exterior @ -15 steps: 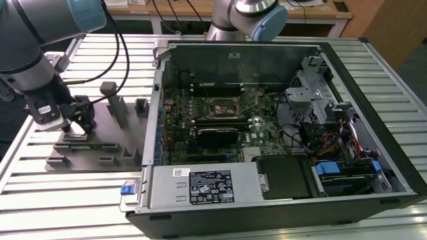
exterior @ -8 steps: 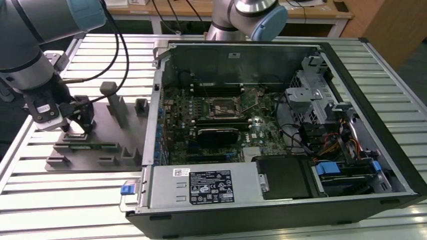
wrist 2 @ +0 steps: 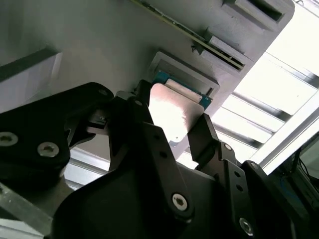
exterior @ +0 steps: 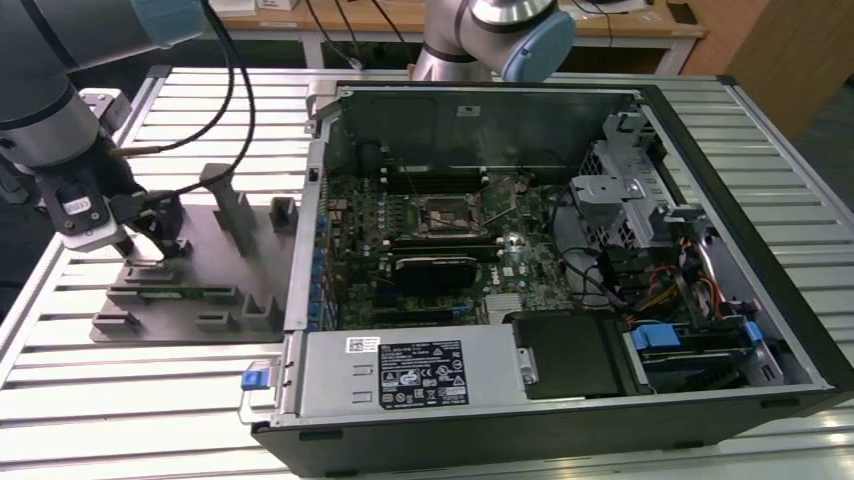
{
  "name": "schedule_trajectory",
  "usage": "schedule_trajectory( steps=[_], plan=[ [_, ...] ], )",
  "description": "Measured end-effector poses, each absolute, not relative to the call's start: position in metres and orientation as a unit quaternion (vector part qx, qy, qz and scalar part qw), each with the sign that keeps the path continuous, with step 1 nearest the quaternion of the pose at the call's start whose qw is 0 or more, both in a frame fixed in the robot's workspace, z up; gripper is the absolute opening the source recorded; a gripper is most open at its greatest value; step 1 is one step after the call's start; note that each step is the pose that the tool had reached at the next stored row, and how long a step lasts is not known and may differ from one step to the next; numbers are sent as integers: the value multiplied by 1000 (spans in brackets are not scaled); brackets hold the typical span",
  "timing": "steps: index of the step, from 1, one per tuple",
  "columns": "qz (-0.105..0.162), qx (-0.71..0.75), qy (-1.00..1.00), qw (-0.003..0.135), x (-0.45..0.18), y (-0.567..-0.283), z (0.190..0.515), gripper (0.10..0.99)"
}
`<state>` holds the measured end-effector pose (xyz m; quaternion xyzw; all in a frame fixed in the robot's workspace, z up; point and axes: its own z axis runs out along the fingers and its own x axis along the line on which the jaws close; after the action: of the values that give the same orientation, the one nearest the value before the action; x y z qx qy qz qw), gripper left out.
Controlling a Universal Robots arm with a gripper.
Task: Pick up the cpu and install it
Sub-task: 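Pick up the cpu and move it towards the insertion slot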
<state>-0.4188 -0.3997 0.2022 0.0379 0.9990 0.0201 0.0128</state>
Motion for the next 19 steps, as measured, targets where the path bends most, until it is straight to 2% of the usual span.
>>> schedule_trajectory(
  steps=[19],
  plan=[
    [20, 38, 999, 13, -419, -400, 249, 545]
  ],
)
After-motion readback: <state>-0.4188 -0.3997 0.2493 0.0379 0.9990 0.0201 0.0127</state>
